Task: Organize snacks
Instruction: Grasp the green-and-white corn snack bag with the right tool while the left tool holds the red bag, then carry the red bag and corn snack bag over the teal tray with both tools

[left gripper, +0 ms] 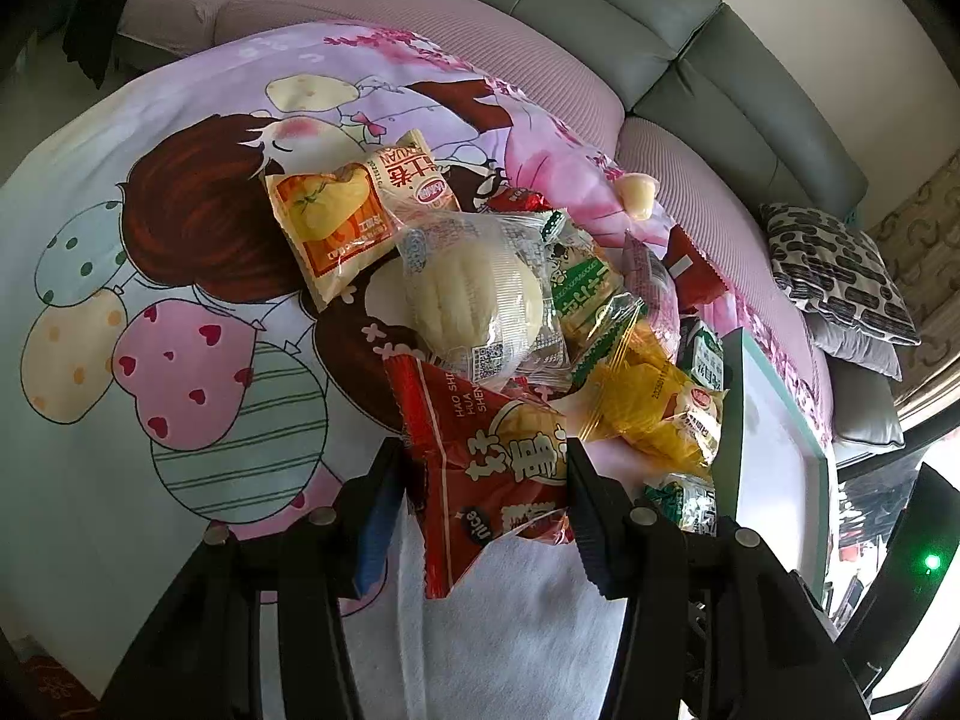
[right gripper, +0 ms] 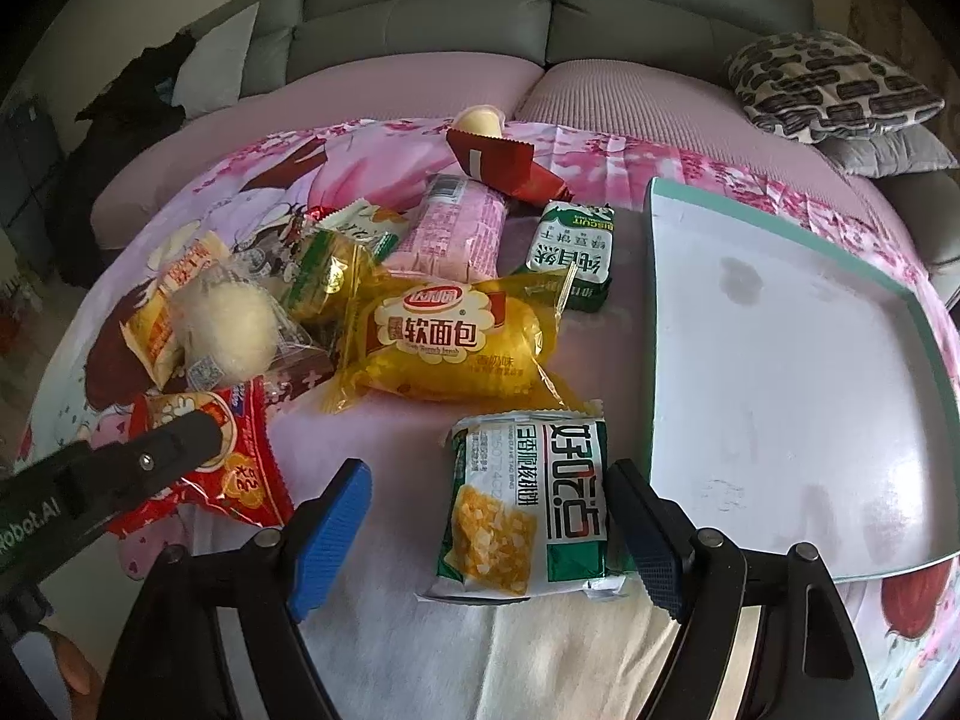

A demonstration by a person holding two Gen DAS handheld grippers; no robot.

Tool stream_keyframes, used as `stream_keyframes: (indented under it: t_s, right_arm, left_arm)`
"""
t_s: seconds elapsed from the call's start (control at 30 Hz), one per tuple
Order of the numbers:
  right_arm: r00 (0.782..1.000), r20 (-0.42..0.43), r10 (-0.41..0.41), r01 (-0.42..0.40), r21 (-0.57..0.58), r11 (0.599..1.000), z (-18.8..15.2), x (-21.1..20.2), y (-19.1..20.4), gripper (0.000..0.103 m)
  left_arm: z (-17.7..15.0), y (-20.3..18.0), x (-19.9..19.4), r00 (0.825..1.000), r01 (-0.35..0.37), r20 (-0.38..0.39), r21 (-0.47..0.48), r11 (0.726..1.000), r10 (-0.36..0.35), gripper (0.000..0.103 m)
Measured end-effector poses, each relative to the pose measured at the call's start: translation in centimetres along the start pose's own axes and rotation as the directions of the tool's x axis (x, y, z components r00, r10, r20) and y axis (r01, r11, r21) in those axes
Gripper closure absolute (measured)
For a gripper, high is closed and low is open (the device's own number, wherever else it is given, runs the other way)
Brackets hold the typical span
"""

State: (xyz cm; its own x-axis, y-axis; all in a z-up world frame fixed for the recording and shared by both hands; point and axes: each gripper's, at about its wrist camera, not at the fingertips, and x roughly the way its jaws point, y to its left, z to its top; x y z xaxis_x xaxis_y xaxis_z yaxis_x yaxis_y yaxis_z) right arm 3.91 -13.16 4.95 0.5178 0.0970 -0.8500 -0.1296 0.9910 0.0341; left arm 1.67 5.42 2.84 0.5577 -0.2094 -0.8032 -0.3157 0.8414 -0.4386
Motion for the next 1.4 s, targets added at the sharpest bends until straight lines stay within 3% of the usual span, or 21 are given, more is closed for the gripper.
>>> stream_keyframes:
  t_s: [0.5, 0.63, 0.83, 0.9, 1.4]
  right_arm:
    - [0.991, 0.002, 0.136, -0.136, 0.025, 0.990, -0.2, -0.3, 0.5, 0.020]
    - [0.997, -0.012, 0.078, -0.077, 0.032, 0.996, -0.3, 0.2, 0.3, 0.025]
    - [0.995, -0.043, 0.092, -0.088, 0.078, 0.993, -0.4, 0.9, -0.4, 0.038]
    - [0.996, -0.031, 0.083, -0.080, 0.083, 0.993, -0.4, 0.7, -0.5, 0.048]
    - [0.995, 0.042, 0.091, -0.095, 0.115, 0.989, -0.2, -1.9, -1.2, 0.053]
  left_arm:
    - [0.0, 0.0, 0.1, 1.000, 0.001, -0.004, 0.002, 1.000, -0.001, 0.050]
    - [0.0, 0.1, 0.1, 1.000, 0.002, -0.004, 0.002, 1.000, -0.002, 0.050]
    - [0.1, 0.0, 0.2, 1.000, 0.001, -0.005, 0.002, 1.000, -0.001, 0.050]
    - [0.1, 0.0, 0.2, 1.000, 0.001, -0.004, 0.002, 1.000, -0.001, 0.050]
    - [0.1, -0.3, -1.0, 1.000, 0.020, 0.020, 0.027, 0.999, -0.021, 0.050]
